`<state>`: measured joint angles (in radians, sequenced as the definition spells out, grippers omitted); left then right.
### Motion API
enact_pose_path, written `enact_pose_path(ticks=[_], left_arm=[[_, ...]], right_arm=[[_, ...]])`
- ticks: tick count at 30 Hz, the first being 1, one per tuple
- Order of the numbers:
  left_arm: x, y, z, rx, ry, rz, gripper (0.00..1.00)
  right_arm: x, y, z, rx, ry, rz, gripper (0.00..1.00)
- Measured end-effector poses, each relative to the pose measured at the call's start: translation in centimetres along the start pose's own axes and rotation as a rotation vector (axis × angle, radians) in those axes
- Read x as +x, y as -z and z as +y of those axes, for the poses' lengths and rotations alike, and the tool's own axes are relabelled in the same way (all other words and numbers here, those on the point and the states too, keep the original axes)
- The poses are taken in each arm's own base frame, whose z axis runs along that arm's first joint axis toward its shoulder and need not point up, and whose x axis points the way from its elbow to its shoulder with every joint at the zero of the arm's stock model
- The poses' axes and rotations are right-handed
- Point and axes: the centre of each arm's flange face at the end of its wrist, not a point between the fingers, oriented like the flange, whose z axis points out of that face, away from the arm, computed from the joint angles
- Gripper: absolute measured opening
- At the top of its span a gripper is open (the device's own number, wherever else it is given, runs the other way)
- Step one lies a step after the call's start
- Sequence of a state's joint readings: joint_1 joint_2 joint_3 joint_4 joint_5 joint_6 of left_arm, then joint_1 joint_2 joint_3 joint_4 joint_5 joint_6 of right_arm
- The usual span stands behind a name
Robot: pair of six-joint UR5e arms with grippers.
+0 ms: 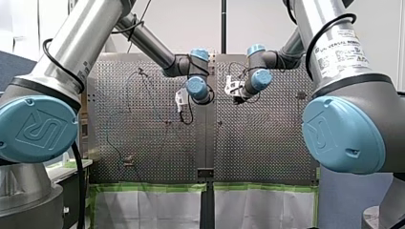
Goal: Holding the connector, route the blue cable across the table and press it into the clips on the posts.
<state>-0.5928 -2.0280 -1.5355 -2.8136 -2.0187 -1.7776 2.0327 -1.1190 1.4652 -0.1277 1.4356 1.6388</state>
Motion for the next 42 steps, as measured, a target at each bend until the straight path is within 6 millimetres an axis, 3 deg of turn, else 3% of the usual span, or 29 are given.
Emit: enact_pose_path(ticks=[4,11,15,23,30,38,42], left_arm=[[2.8,0.2,0.4,0.012,-0.009,0.026,0.00],[8.7,0.5,1.5,0.029,-0.020,0.085,0.00],[10.7,0.3,1.9,0.035,-0.021,0.103,0.00],[11.0,-0.3,1.6,0.078,0.008,0.086,0.00],[10.3,-1.4,0.9,0.131,0.043,0.061,0.00],[11.9,-3.5,0.8,0.133,0.049,0.080,0.00],[11.6,-4.6,0.8,0.131,0.060,0.065,0.00]], right_arm=[[-1.5,0.1,0.1,-0.002,0.001,-0.014,0.00],[-6.7,0.5,0.4,-0.007,-0.007,-0.110,0.00],[-9.1,0.9,0.6,-0.013,-0.013,-0.158,0.00],[-10.5,1.2,0.9,-0.019,-0.024,-0.179,0.00],[-10.1,0.7,2.0,-0.032,-0.041,-0.138,0.00],[-9.7,0.2,3.5,-0.030,-0.052,-0.111,0.00],[-9.5,0.1,4.2,-0.035,-0.052,-0.107,0.00]])
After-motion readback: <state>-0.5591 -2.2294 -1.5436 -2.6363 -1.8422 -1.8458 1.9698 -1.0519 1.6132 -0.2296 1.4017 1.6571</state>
